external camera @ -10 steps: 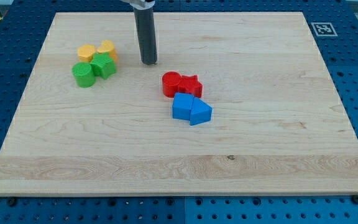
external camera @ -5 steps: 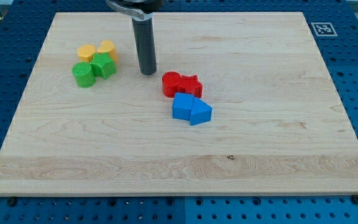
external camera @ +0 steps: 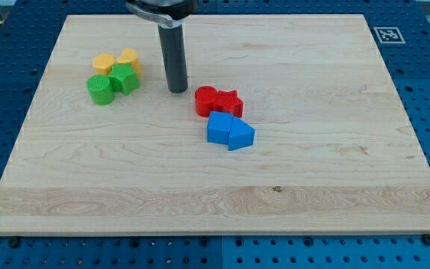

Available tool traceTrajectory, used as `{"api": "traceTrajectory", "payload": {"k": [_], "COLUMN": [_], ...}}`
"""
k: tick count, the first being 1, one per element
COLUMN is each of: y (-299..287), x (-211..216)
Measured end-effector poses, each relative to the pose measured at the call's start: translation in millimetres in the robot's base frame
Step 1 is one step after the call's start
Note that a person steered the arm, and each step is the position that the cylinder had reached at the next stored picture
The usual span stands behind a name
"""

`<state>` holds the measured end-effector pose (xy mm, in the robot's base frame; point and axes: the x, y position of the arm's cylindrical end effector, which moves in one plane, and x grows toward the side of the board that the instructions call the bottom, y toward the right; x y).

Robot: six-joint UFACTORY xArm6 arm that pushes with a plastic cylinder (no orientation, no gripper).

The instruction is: Point your arm to the red circle

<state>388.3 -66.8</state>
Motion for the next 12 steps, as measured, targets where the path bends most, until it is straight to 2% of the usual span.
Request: {"api": "traceTrajectory", "payload": {"k": [8,12], "y": [0.0,0.1], "x": [6.5,56.8]}}
